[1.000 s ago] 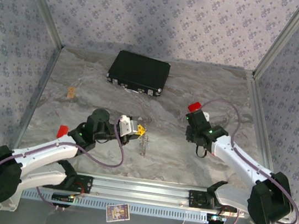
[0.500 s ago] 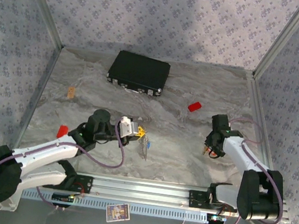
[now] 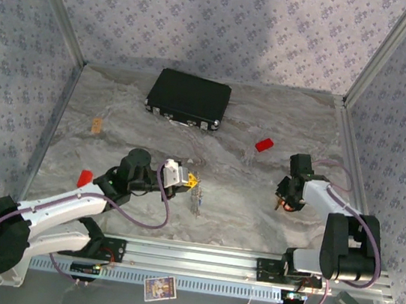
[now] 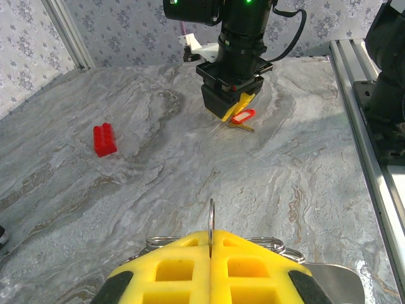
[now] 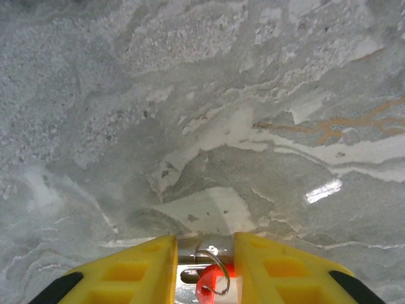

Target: Put the keys on the keyring

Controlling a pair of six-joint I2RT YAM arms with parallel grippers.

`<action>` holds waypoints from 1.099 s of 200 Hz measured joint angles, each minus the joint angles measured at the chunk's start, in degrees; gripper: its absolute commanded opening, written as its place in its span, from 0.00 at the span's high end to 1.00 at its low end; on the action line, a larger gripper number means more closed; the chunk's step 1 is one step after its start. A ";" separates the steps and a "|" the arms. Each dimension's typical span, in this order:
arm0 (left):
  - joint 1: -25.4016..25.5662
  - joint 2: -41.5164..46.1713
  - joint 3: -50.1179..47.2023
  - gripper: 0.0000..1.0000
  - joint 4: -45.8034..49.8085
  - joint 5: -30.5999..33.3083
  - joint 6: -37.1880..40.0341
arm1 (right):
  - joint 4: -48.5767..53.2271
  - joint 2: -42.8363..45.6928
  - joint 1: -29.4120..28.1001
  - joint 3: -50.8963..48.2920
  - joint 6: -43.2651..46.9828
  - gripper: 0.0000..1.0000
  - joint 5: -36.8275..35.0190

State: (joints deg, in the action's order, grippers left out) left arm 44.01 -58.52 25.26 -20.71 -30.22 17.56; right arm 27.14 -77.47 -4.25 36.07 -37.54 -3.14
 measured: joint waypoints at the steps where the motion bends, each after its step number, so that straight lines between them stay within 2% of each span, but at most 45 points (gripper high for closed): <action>1: 0.00 0.00 0.00 1.00 0.00 0.00 0.00 | 0.00 0.00 0.00 0.00 0.02 0.73 0.00; 95: 0.04 0.00 0.00 1.00 0.00 0.00 0.00 | 1.14 0.44 0.00 0.24 0.87 0.85 1.07; 166: 0.70 -0.04 0.00 1.00 -0.04 -0.02 -0.02 | 1.38 0.50 0.00 0.96 0.94 0.90 1.40; 220: 0.76 -0.09 0.00 1.00 -0.07 0.00 -0.02 | 1.79 0.48 -0.09 1.01 0.94 0.89 1.92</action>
State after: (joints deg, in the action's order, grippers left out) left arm 44.77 -58.61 25.26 -20.78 -30.22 17.54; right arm 28.93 -76.99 -4.34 37.08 -36.60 -1.21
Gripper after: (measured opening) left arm 0.046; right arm 0.118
